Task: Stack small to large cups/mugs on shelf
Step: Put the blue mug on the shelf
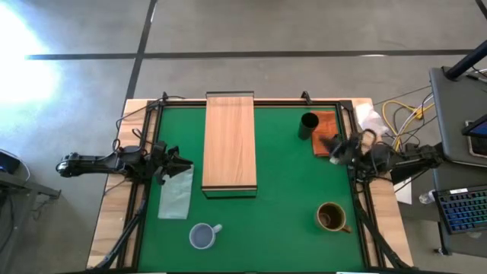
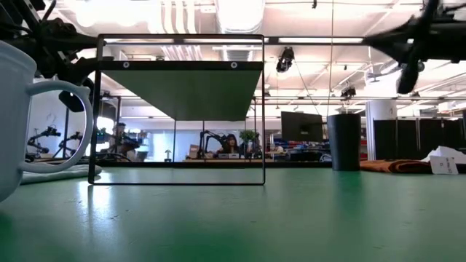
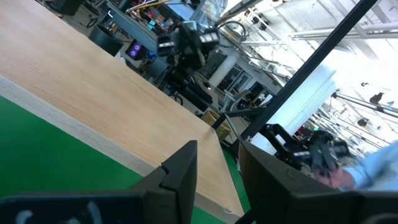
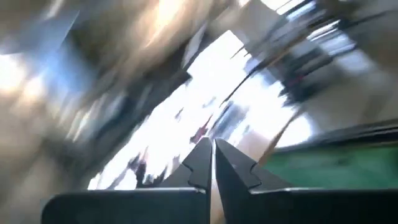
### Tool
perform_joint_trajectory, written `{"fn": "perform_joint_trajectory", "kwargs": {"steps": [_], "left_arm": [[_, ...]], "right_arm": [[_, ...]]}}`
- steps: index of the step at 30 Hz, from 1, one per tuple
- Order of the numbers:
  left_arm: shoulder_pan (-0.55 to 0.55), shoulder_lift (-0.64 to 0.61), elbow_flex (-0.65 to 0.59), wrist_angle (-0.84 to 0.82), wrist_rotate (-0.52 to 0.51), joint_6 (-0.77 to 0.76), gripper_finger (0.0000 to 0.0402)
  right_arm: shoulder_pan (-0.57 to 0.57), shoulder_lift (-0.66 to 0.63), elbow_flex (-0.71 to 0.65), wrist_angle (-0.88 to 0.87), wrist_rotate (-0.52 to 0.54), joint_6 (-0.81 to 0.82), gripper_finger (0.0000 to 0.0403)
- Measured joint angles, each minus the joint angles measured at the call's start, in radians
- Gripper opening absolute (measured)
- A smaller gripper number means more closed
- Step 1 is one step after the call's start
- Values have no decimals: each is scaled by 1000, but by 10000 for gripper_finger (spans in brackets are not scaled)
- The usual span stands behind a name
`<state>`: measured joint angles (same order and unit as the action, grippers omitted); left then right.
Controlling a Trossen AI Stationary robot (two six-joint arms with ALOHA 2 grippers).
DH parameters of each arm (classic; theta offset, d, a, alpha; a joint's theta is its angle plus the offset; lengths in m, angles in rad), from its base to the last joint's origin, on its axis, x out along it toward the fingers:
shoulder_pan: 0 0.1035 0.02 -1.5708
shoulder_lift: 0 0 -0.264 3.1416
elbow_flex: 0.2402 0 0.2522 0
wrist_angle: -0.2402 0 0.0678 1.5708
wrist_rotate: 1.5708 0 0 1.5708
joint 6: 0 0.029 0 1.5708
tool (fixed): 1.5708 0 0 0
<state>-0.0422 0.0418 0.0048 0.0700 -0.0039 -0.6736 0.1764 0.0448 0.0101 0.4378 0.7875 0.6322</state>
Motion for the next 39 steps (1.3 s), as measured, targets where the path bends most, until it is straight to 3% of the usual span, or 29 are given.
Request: {"fn": "perform_joint_trajectory", "kwargs": {"steps": [2, 4, 6, 10, 14, 18, 24, 26, 34, 39], "left_arm": [[0, 0, 0, 2, -3, 0, 105], [0, 1, 0, 30, -33, -4, 105], [0, 2, 0, 85, -61, -66, 105], [2, 2, 0, 224, -164, -47, 105], [2, 4, -1, 456, -329, 24, 105], [2, 0, -1, 688, -361, 29, 105], [2, 19, 39, 1002, -743, 146, 105], [2, 23, 64, 1010, -823, 179, 105], [2, 49, 85, 928, -845, 474, 105], [2, 93, 85, 910, -843, 357, 105]], "right_arm": [[-1, -1, 1, 45, 206, 130, 11], [-1, -2, 1, 57, 294, 263, 11], [-1, -3, 1, 50, 265, 294, 11], [0, 3, 1, 42, 122, 136, 11], [0, 2, 1, 48, 152, 103, 11], [0, 2, 1, 55, 185, 157, 11], [0, 4, 0, 145, 117, 166, 11], [0, 4, 7, 151, 126, 137, 11], [0, 5, 34, 152, 145, 66, 11], [0, 5, 34, 141, 108, 70, 11]]}}
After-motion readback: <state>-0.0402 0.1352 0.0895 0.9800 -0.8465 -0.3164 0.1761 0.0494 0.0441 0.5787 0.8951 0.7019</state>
